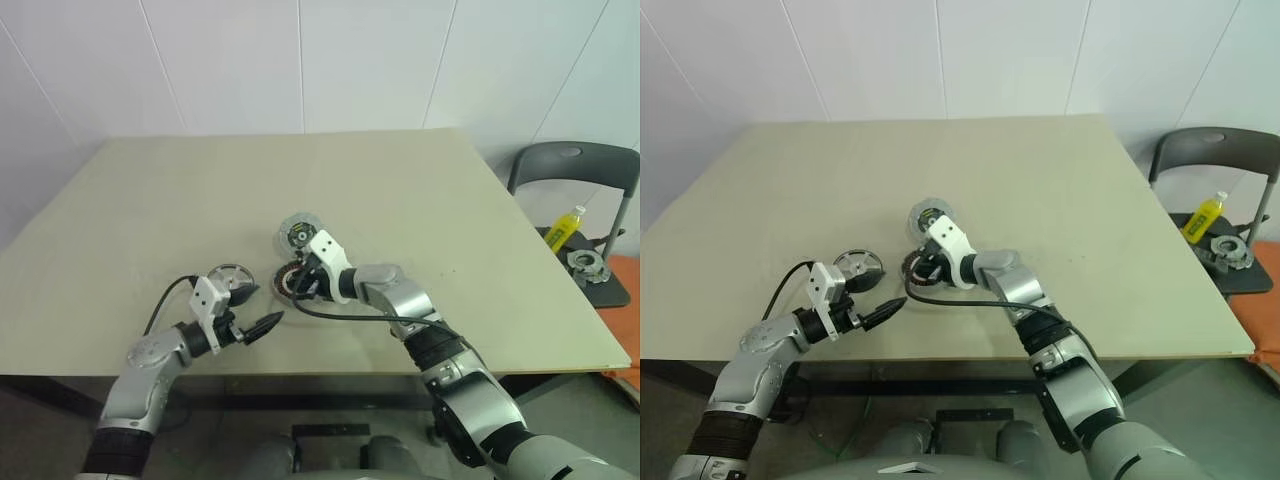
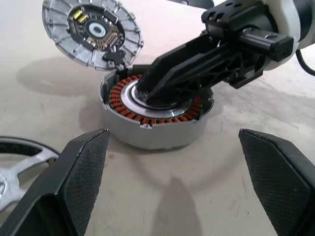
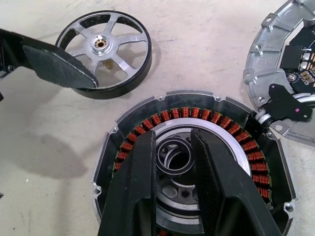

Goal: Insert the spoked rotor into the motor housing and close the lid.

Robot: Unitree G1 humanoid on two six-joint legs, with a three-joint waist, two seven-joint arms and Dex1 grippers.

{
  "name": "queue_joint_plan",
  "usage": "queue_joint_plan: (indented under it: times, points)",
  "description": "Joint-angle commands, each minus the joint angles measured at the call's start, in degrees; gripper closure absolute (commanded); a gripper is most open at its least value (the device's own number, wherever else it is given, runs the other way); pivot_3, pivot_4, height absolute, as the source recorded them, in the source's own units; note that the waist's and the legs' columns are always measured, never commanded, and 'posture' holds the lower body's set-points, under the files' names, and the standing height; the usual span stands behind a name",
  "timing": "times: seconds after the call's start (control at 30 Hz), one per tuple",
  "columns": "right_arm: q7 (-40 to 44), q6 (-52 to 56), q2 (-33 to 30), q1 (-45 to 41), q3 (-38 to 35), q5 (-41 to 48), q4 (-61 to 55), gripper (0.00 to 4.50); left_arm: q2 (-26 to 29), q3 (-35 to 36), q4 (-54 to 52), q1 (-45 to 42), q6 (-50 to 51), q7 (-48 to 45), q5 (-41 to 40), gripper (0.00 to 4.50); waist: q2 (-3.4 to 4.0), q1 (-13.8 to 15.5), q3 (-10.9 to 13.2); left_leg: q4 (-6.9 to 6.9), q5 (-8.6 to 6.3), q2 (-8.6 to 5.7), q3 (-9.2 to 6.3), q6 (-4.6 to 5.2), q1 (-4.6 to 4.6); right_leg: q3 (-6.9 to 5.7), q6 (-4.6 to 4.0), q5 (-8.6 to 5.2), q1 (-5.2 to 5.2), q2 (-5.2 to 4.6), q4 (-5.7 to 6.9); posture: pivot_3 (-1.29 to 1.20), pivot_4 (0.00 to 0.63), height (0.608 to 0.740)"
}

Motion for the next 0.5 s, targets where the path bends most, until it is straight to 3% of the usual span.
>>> queue_joint_plan:
  times: [0.03, 0.5]
  points:
    - [0.54, 1.13, -0.78, 0.39, -0.17, 0.40, -0.68, 3.83, 0.53, 0.71, -2.01, -0.93, 0.16, -0.10, -0.65, 0.00, 0.00, -0.02, 0.00, 0.00, 0.00, 0.00, 0.00, 0.00, 0.00, 0.00, 0.00, 0.00, 0.00, 0.00, 0.00, 0.00, 0.000, 0.740]
    - [-0.32, -0.46, -1.91, -0.01, -0.77, -0.14, 0.37, 3.83, 0.39, 0.60, -0.93, -0.89, -0.34, -1.05, -0.51, 0.00, 0.03, -0.01, 0.02, 0.00, 0.00, 0.00, 0.01, 0.00, -0.02, 0.00, 0.00, 0.00, -0.01, -0.01, -0.01, 0.00, 0.000, 0.740]
